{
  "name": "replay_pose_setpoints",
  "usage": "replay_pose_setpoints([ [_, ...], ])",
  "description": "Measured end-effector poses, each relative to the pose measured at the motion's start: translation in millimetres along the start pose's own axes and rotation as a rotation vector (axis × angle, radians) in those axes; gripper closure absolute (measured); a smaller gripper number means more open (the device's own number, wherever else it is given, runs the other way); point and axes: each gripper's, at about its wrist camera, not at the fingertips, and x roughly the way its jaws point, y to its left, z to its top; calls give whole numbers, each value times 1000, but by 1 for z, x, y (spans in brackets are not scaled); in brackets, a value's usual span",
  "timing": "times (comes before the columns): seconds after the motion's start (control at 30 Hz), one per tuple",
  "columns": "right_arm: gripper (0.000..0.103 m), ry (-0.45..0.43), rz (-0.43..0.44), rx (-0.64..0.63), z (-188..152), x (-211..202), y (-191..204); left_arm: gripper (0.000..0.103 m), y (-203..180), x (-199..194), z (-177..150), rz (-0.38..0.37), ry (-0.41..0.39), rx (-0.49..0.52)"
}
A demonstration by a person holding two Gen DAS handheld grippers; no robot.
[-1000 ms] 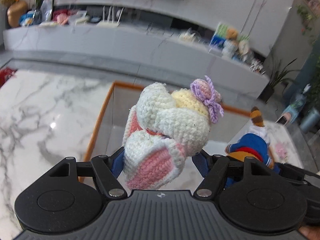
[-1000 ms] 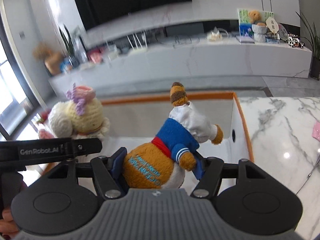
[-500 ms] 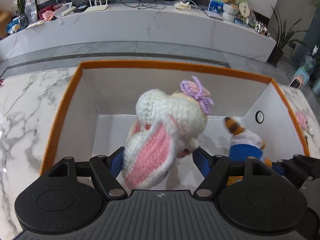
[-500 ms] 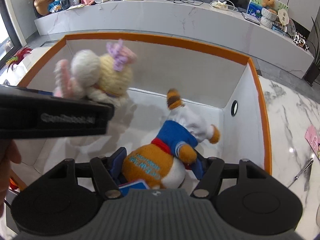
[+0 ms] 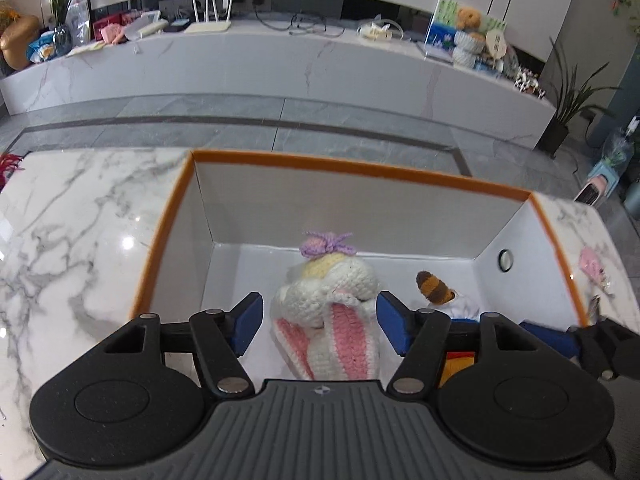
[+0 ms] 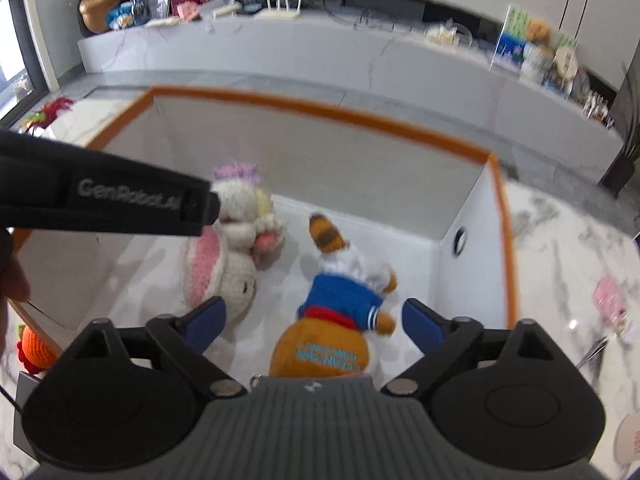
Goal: Organize objects
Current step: 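Lower into the box and open both tools, releasing bunny and teddy bear, then grasp the orange crocheted fruit with left tool while right tool grasps the small cardboard box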
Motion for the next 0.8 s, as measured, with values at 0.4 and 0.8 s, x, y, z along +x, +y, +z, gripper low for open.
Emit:
replay_pose_setpoints([
  [0.4, 2, -172, 108, 11, -26, -104, -16, 21, 23, -88, -36, 10, -96, 96],
  [0.8, 1, -146, 131, 102, -109, -145, -18, 21, 88, -87, -134, 24, 28, -53],
])
